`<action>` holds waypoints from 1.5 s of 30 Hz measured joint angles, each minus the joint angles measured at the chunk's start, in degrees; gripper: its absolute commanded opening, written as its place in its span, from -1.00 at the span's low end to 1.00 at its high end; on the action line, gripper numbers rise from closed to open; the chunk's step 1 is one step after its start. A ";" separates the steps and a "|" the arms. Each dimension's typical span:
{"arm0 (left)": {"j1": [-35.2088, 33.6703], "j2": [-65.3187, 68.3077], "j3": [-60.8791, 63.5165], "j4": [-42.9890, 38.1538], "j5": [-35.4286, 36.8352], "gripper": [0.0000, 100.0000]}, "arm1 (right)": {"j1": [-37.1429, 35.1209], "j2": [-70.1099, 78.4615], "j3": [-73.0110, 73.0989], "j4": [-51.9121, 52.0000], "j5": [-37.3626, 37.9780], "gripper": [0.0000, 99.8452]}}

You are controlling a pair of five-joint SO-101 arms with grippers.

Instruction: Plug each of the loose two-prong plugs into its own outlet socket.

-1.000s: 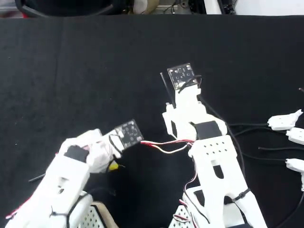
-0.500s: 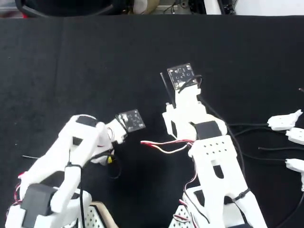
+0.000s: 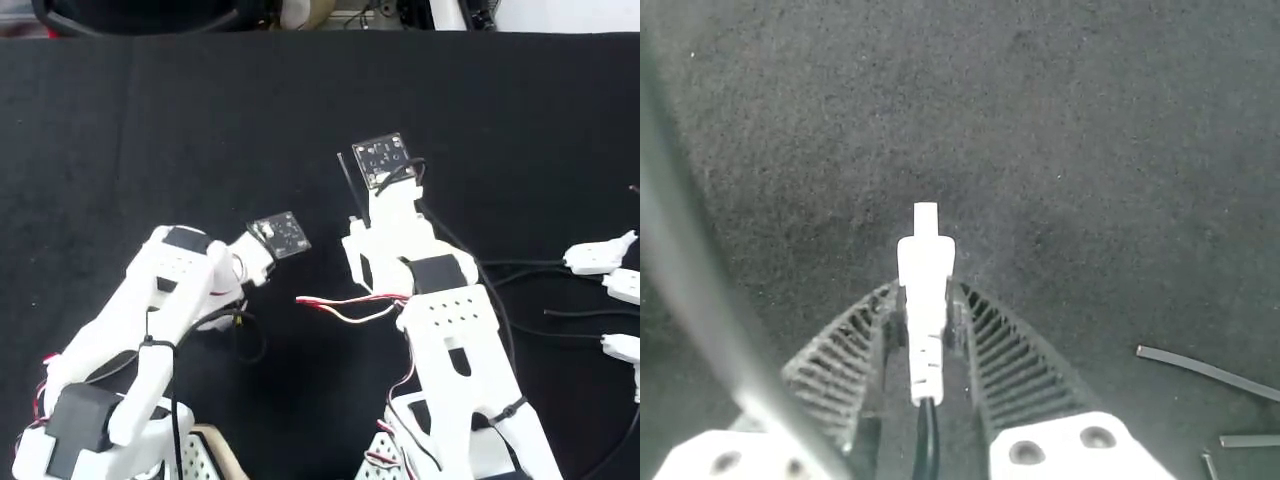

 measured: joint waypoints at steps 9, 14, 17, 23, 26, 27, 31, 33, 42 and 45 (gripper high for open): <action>0.62 0.00 -0.88 0.70 0.62 -0.61 | 0.00 0.00 0.00 0.00 0.00 -0.97; -0.70 -2.37 -3.34 1.32 0.62 -0.61 | 0.00 0.35 0.00 0.00 0.00 -0.97; -1.32 -7.74 -4.31 5.10 -0.18 -0.61 | 0.00 0.35 0.00 0.00 0.00 -0.97; -6.42 -14.68 -3.87 5.71 -4.92 -0.61 | 0.00 0.35 0.00 0.00 0.00 -0.97; -9.76 -15.21 -3.60 5.80 -6.51 -0.62 | 0.00 0.35 0.00 0.00 0.00 -0.97; -10.20 -15.65 -3.60 7.03 -6.68 -0.62 | 0.00 0.35 0.00 0.00 0.00 -0.97; -7.65 -20.04 -4.66 16.00 -5.98 -0.62 | 0.00 0.35 0.00 0.00 0.00 -0.97; -4.04 -24.09 -4.48 19.69 -3.43 -0.62 | 0.00 0.35 0.00 0.00 0.00 -0.97; 12.66 -45.89 18.99 16.00 5.45 -0.61 | 0.00 0.35 0.00 0.00 0.00 -0.97; 12.22 -47.12 26.37 9.23 5.45 -0.61 | 0.00 0.35 0.00 0.00 0.00 -0.97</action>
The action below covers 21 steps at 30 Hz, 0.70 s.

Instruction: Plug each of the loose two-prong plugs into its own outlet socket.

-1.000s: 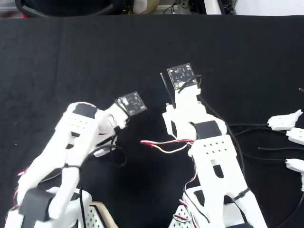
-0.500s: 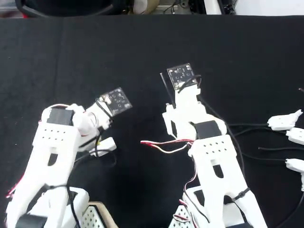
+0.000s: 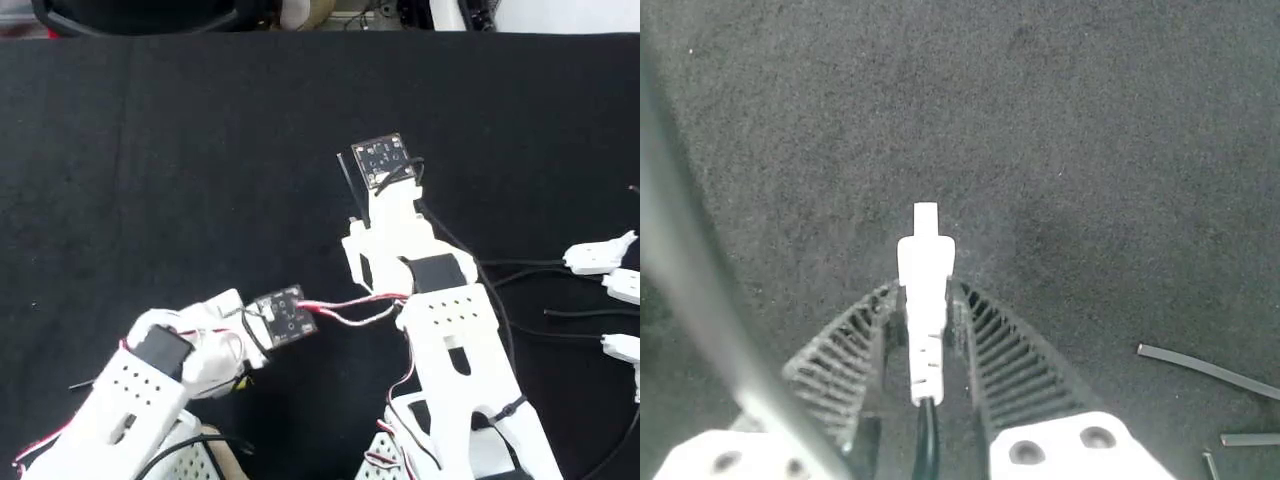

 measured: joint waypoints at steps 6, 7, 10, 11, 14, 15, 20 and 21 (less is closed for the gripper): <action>-9.32 8.09 0.35 -8.62 -4.84 -0.61 | 0.00 0.00 0.00 0.00 0.00 -0.97; -10.90 10.73 0.09 -10.64 -5.54 -0.61 | 0.00 0.00 0.00 0.00 0.00 -0.97; -14.33 20.04 -3.08 -15.91 -6.68 -0.61 | 0.00 0.00 0.00 0.00 0.00 -0.97; -14.95 23.38 -4.92 -16.62 -6.68 -0.62 | 0.00 0.00 0.00 0.00 0.00 -0.97; -16.18 32.35 -11.16 -16.35 -6.15 -0.62 | 0.00 0.00 0.00 0.00 0.00 -0.97; -16.09 34.37 -13.36 -15.12 -5.71 -0.62 | 0.00 0.00 0.00 0.00 0.00 -0.97; -16.00 35.08 -19.78 -7.74 -5.19 -0.62 | 0.00 0.00 0.00 0.00 0.00 -0.97; -16.00 33.76 -20.13 -6.07 -5.19 -0.62 | 0.00 0.00 0.00 0.00 0.00 -0.97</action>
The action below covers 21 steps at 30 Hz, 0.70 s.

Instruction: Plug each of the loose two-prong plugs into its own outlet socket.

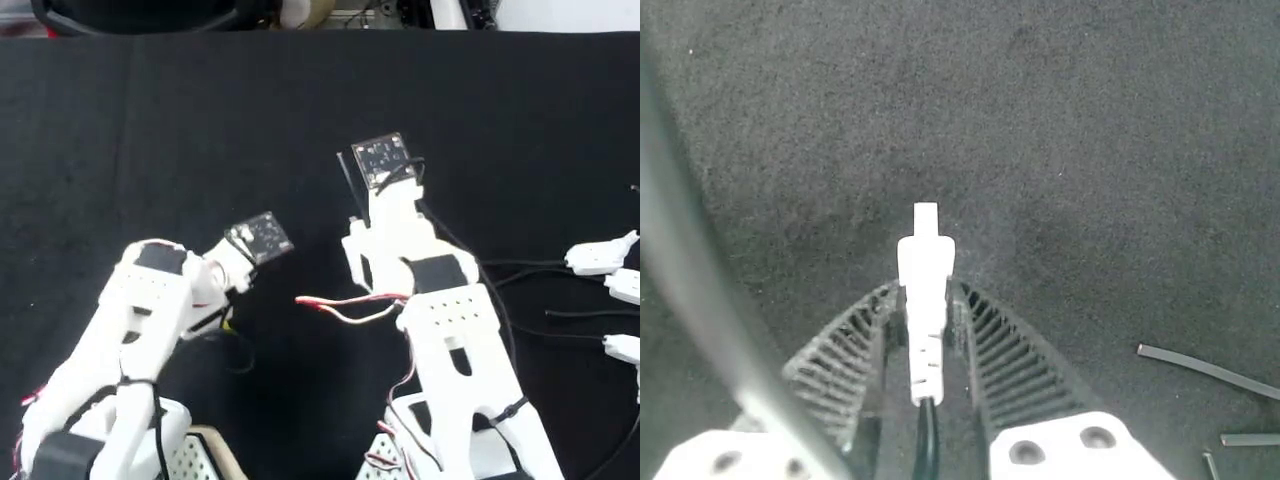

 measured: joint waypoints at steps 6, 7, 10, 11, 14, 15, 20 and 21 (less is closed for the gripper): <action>-5.27 -11.96 0.26 0.62 -0.26 -0.61 | 0.00 0.00 0.00 0.00 0.00 -0.97; -6.95 -13.19 1.14 -0.79 -0.44 -0.61 | 0.00 0.00 0.00 0.00 0.00 -0.97; -13.19 -14.77 4.66 -4.40 -0.53 -0.62 | 0.00 0.00 0.00 0.09 0.00 -0.98; -15.65 -15.12 6.07 -5.36 -0.62 -0.62 | 0.00 0.00 0.00 0.62 0.00 -0.98; -22.77 -15.56 10.29 -8.53 -0.53 -0.62 | -2.29 0.00 0.00 2.81 1.93 -0.98; -23.74 -15.56 12.04 -9.76 -0.53 -0.62 | -3.69 0.00 0.00 3.43 2.46 -0.98; -22.24 -15.56 18.11 -17.76 -1.14 -0.61 | -5.01 0.00 0.00 4.04 2.46 -0.98; -20.75 -15.47 18.81 -18.55 -2.46 -0.61 | -5.01 0.00 0.00 4.04 2.46 -0.98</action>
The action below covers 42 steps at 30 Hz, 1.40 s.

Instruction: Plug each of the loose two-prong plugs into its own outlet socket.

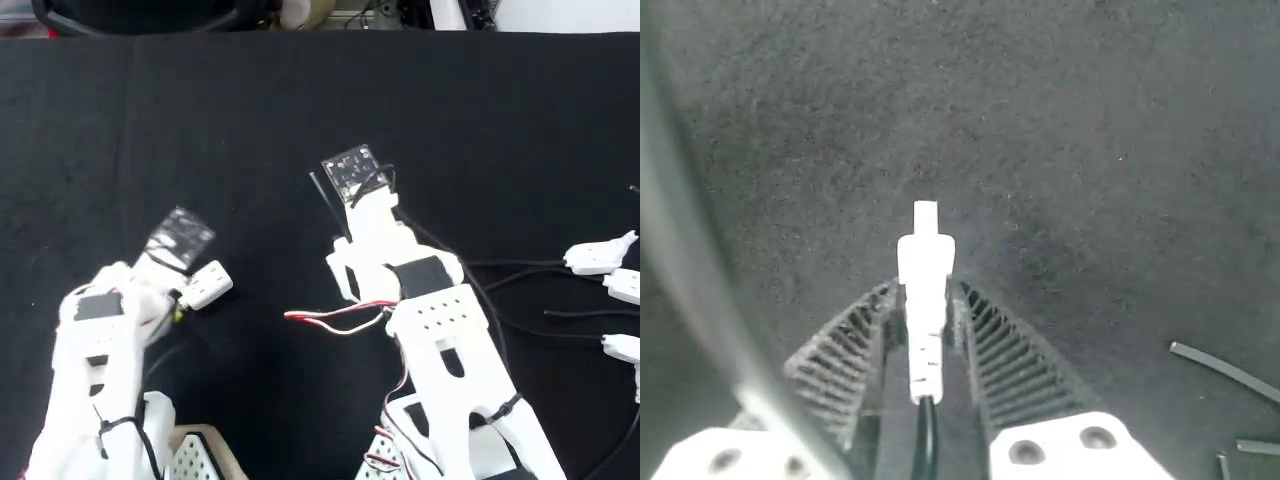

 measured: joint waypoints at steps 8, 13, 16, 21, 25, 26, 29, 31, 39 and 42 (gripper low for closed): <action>9.05 9.14 -5.36 -1.49 -1.14 -0.61 | 0.00 0.00 0.00 0.00 0.00 -0.98; 9.14 24.62 -15.74 -1.49 -1.23 -0.62 | 0.00 0.00 0.00 0.00 0.44 -0.97; 9.41 33.85 -21.63 -1.05 -1.41 -0.74 | 0.62 0.00 0.00 0.00 0.62 -0.97; 11.60 37.54 -26.81 4.22 -1.23 -0.93 | 0.79 0.00 0.00 0.00 0.62 -0.97; 16.26 37.19 -27.34 6.07 -1.14 -0.94 | 0.79 0.00 0.00 0.00 0.62 -0.97; 17.85 36.92 -27.34 6.24 -1.14 -0.94 | 0.79 0.00 0.00 0.00 0.62 -0.97; 23.03 35.96 -26.55 6.42 -1.14 -0.94 | 1.49 0.00 0.00 0.18 0.70 -0.97; 26.46 35.43 -26.29 6.51 -1.14 -0.94 | 3.78 0.00 -1.14 1.41 0.70 -0.97; 39.21 34.99 -29.19 5.36 4.92 -0.93 | 12.57 0.00 -9.93 13.89 4.04 -0.98; 42.37 35.78 -31.56 4.75 9.05 -0.75 | 14.15 0.00 -10.55 15.03 4.22 -0.98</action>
